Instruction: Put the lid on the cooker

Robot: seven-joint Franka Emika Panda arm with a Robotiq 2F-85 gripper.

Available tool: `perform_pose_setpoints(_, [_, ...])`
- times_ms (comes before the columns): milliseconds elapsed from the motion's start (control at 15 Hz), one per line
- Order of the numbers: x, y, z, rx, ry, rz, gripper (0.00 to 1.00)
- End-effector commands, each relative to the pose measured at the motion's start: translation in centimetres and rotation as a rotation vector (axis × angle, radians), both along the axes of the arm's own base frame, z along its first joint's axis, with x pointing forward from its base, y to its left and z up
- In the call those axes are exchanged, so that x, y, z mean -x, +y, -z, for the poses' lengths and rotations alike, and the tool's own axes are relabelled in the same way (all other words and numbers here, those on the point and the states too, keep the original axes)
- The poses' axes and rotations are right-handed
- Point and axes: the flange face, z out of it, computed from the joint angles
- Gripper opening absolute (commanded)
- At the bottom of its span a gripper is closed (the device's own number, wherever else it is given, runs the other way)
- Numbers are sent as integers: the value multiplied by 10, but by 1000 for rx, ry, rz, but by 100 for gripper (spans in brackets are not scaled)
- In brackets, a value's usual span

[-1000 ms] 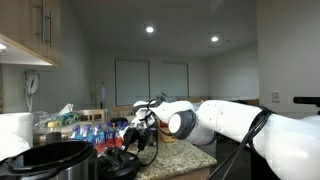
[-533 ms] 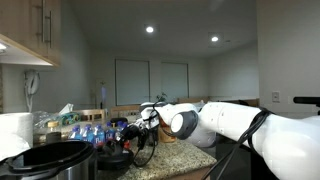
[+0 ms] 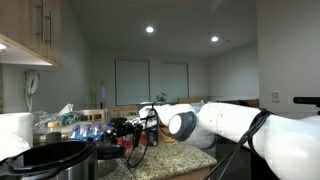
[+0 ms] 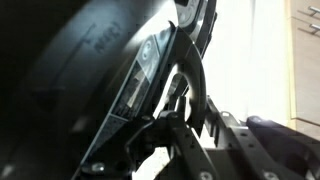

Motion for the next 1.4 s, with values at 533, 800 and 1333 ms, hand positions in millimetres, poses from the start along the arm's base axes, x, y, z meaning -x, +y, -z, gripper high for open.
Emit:
perform_pose_setpoints(533, [-55,63,-79,134,-14,326,9])
perform_pose_setpoints(800, [-57,71,-103,186,28,357,9])
perform_pose_setpoints(1333, [-59,52,-151,193,39,419,9])
